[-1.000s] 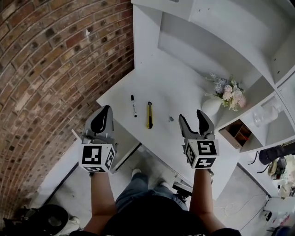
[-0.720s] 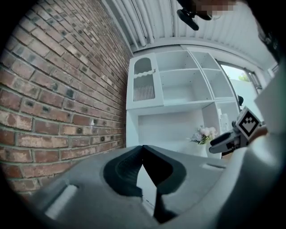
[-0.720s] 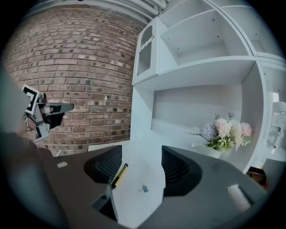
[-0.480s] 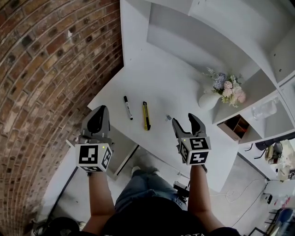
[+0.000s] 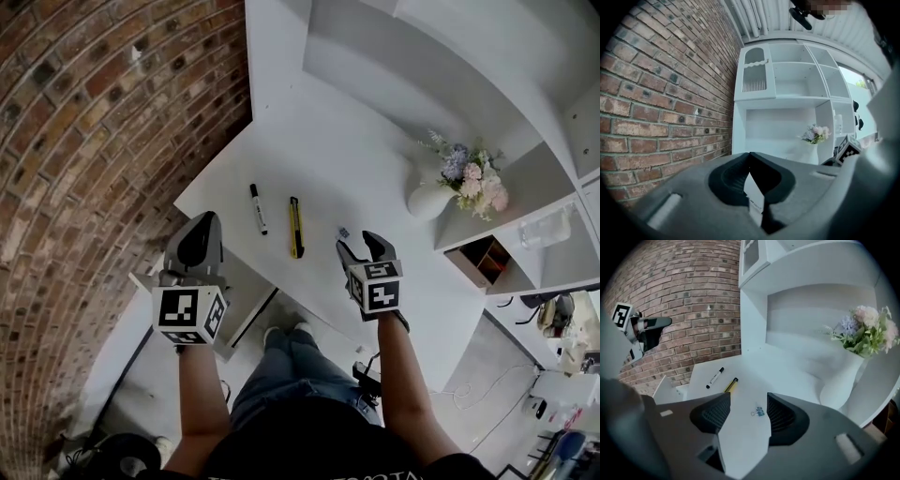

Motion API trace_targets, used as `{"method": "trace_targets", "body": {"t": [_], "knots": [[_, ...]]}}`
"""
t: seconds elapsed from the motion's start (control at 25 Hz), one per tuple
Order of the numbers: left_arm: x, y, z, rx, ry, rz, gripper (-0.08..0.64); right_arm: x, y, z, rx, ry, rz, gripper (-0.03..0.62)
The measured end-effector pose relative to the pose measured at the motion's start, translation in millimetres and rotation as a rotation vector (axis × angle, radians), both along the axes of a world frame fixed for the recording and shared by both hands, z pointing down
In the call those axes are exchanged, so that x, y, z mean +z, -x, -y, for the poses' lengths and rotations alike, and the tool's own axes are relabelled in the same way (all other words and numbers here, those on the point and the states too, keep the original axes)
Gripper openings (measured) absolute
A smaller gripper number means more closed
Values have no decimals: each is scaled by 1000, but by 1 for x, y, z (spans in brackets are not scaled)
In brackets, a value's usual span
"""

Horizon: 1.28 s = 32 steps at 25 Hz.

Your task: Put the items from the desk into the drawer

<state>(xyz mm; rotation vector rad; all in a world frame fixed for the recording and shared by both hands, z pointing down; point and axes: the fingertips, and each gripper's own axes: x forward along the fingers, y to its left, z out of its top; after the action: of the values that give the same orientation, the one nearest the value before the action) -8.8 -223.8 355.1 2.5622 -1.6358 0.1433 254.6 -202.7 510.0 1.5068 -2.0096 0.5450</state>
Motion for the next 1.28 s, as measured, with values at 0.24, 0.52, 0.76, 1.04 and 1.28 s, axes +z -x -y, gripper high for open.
{"method": "trace_targets", "body": {"t": [0.24, 0.52, 0.76, 1.04, 1.28], "knots": [[11, -7, -1, -7, 35, 1, 2, 44, -7, 15, -1, 116, 7, 217], [16, -11, -9, -16, 52, 49, 2, 84, -14, 31, -3, 220, 0, 190], [18, -4, -13, -49, 69, 79, 2, 105, -15, 35, -30, 271, -18, 159], [22, -7, -18, -86, 88, 93, 2, 92, -19, 42, -53, 199, -44, 16], [19, -12, -21, -116, 86, 103, 2, 75, -25, 40, -55, 178, 27, 14]]}}
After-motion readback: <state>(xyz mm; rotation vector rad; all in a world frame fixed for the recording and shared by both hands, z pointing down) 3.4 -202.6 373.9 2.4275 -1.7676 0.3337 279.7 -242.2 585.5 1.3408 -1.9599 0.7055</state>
